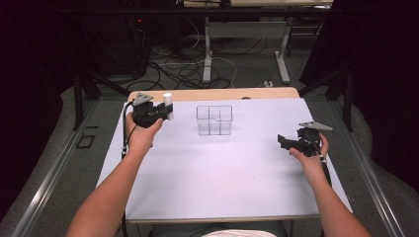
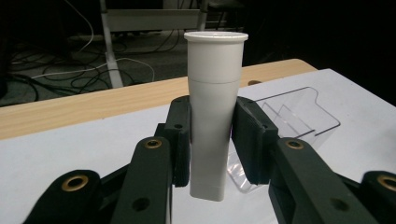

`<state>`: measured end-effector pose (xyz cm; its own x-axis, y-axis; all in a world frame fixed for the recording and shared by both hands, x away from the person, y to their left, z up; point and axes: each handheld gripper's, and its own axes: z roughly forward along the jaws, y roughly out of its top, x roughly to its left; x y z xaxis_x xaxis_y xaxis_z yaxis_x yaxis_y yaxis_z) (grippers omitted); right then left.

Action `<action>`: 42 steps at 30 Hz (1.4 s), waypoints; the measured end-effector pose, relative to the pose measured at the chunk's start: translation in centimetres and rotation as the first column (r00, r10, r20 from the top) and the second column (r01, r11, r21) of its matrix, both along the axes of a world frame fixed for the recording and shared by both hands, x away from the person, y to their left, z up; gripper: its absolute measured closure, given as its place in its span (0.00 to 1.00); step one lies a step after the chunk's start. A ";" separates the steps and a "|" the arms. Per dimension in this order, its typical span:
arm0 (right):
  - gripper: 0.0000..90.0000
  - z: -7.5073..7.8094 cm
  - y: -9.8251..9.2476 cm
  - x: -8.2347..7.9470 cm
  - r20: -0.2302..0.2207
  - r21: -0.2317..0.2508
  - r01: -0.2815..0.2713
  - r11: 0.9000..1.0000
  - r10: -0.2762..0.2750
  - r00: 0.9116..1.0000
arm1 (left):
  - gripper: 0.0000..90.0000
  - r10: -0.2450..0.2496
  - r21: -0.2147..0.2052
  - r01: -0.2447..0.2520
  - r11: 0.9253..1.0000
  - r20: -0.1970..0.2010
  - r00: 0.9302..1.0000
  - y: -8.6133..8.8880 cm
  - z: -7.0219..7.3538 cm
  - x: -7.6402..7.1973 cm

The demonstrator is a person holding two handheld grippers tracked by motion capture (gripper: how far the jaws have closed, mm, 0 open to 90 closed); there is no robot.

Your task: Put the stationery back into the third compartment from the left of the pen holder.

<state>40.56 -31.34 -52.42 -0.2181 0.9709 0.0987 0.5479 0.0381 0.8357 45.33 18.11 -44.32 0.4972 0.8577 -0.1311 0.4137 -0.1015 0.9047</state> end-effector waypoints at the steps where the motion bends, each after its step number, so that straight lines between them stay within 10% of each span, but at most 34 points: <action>1: 0.09 0.0 0.0 0.0 0.000 0.001 0.000 1.000 0.000 1.000 | 0.76 -0.005 -0.002 0.005 1.000 0.003 1.000 -0.4 0.1 0.1; 42: 0.00 -0.2 0.4 0.1 -0.009 -0.090 -0.016 0.996 0.015 1.000 | 0.76 -0.081 -0.085 0.087 0.993 0.067 0.994 -11.4 -0.9 2.0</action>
